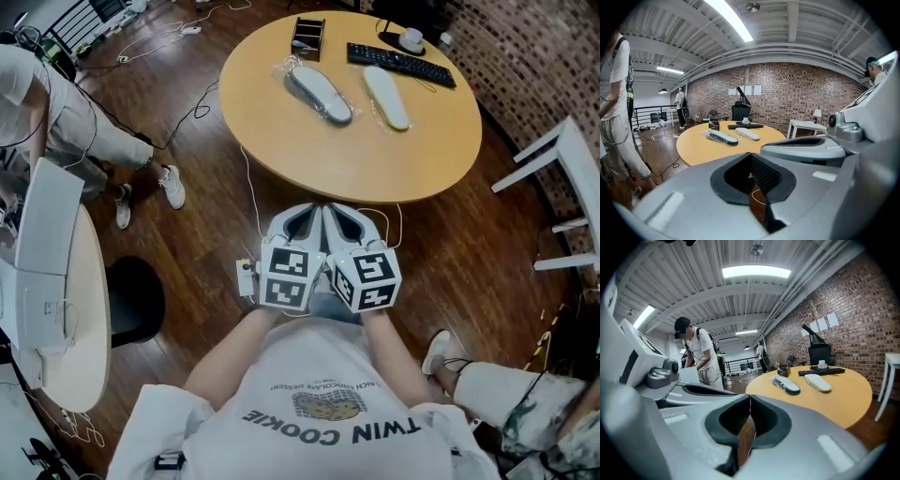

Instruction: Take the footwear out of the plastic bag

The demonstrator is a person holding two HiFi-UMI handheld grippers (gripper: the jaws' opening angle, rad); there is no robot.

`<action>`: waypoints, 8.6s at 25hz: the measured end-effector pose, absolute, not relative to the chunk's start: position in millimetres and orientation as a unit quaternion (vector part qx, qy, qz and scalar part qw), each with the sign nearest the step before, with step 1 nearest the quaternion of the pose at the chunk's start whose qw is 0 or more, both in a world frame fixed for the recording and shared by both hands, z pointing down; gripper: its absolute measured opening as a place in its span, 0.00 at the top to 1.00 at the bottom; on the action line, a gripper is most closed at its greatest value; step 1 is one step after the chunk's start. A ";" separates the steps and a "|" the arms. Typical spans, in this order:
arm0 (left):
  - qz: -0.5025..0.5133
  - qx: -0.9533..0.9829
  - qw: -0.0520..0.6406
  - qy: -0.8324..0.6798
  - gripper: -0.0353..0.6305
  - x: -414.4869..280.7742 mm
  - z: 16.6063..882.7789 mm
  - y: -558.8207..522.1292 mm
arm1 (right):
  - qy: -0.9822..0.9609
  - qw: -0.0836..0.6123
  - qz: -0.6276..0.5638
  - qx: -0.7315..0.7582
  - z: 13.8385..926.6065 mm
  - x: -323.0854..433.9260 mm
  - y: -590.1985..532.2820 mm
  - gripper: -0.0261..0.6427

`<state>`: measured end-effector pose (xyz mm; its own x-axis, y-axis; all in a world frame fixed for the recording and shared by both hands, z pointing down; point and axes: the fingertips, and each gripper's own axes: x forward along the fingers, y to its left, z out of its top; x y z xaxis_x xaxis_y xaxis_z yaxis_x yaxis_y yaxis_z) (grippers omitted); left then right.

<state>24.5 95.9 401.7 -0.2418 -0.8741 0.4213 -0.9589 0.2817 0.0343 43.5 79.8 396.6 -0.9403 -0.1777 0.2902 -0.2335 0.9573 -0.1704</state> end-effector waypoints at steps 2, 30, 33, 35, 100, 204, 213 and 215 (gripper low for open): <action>0.120 0.585 0.185 -0.781 0.94 15.0 401.6 78.1 | -0.979 0.139 0.106 0.101 397.0 33.6 61.9 0.96; 0.157 0.589 0.180 -0.772 0.94 -97.8 422.5 -77.1 | -0.972 0.152 0.136 0.112 426.4 -76.3 -93.2 0.96; 0.167 0.601 0.181 -0.760 0.94 -120.6 429.5 -89.4 | -0.968 0.160 0.148 0.127 434.1 -97.7 -102.9 0.96; 0.176 0.612 0.181 -0.750 0.94 -137.1 433.3 -98.2 | -0.964 0.166 0.155 0.136 438.9 -113.1 -108.5 0.96; 0.426 0.720 0.121 -0.534 0.94 -421.1 576.7 -229.2 | -0.770 0.151 0.496 0.372 561.9 -126.1 -193.1 0.71; 0.508 0.666 0.094 -0.538 0.94 -418.7 578.5 -230.4 | -0.732 0.159 0.485 0.451 558.9 90.6 -148.3 0.83; 0.513 0.665 0.092 -0.536 0.94 -417.9 579.5 -230.6 | -0.725 0.156 0.486 0.463 560.2 109.0 -142.3 0.83; 0.517 0.664 0.089 -0.533 0.94 -417.8 579.8 -230.5 | -0.725 0.155 0.486 0.462 560.4 109.3 -141.9 0.83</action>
